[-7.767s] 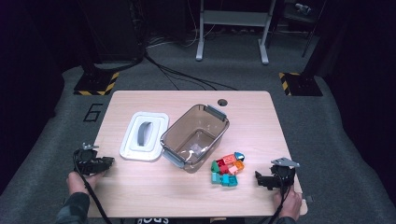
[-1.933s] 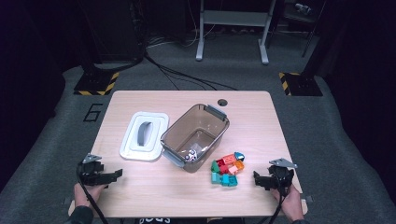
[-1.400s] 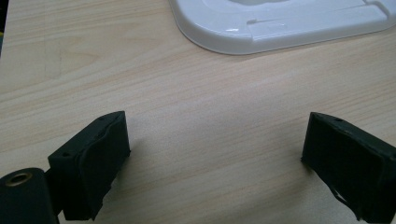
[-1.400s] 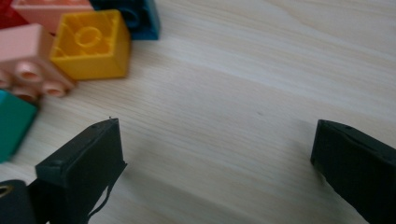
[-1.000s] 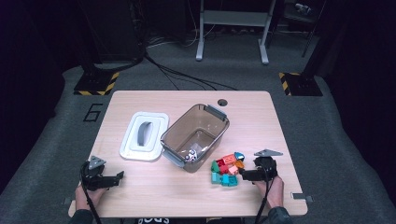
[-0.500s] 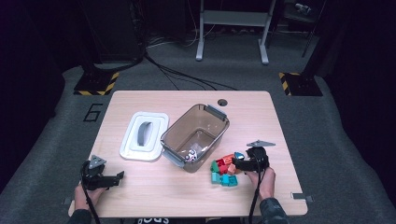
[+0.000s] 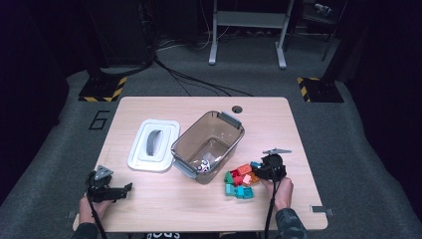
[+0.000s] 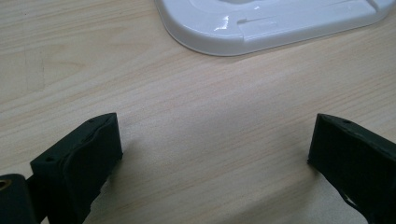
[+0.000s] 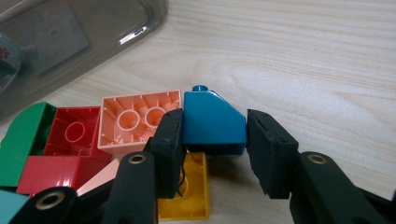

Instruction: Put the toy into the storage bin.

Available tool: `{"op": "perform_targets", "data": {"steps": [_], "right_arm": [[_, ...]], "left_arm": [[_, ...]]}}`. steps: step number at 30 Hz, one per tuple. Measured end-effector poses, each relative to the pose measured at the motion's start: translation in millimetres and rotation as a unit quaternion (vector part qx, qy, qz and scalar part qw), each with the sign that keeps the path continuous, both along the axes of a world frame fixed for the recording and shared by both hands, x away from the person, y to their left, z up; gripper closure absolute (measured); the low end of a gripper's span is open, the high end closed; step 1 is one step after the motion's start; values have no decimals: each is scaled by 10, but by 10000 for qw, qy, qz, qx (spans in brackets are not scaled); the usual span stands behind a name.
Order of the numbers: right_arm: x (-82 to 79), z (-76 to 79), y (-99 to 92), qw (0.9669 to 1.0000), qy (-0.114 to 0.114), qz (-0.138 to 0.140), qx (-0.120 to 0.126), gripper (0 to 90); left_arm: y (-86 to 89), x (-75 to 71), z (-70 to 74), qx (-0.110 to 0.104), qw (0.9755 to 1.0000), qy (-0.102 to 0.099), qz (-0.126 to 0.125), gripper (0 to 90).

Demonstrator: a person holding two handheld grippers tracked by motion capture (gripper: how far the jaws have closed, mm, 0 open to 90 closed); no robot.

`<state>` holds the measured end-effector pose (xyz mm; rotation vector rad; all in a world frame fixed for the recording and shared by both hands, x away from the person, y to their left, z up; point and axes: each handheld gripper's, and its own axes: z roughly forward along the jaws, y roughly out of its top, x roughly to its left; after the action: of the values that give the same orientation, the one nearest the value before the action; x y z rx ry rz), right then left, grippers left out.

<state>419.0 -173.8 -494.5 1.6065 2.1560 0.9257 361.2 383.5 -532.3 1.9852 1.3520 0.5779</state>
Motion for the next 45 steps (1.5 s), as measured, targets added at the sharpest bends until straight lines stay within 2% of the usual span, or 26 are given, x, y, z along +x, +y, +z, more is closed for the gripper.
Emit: {"op": "perform_targets", "data": {"steps": [6, 13, 16, 17, 20, 24, 25, 26, 32, 45], "right_arm": [[7, 3, 21, 10000, 52, 22, -8, 572], [13, 21, 45, 9997, -12, 96, -217, 590], [19, 42, 19, 9999, 5, 83, -116, 592], [24, 50, 1, 9999, -28, 95, -123, 592], [21, 98, -23, 9999, -45, 86, -82, 592], [9, 165, -46, 10000, -50, 40, -71, 592], [9, 172, -50, 10000, -48, 57, -63, 592], [13, 183, -62, 9999, -92, 88, -96, 592], [4, 263, -95, 9998, -132, 71, -103, 592], [9, 473, -118, 9998, -166, 70, -110, 592]], "left_arm": [[0, 1, 0, 2, 10000, 5, -10, 24], [3, 4, 7, 6, 10000, 58, -72, 22], [-4, 10, 0, -4, 10000, 23, -70, 19], [0, 12, 10, 18, 9999, 76, -106, 17], [-12, 21, -3, -5, 10000, 8, -74, 12], [-18, 29, -3, -13, 9999, 38, -99, 5], [-15, 30, 8, 12, 9999, 107, -127, 4], [-22, 35, -4, 3, 10000, 26, -96, 2], [-25, 47, 8, 44, 9999, 92, -138, 0], [-44, 68, 5, 46, 9999, 74, -92, 0]]}}
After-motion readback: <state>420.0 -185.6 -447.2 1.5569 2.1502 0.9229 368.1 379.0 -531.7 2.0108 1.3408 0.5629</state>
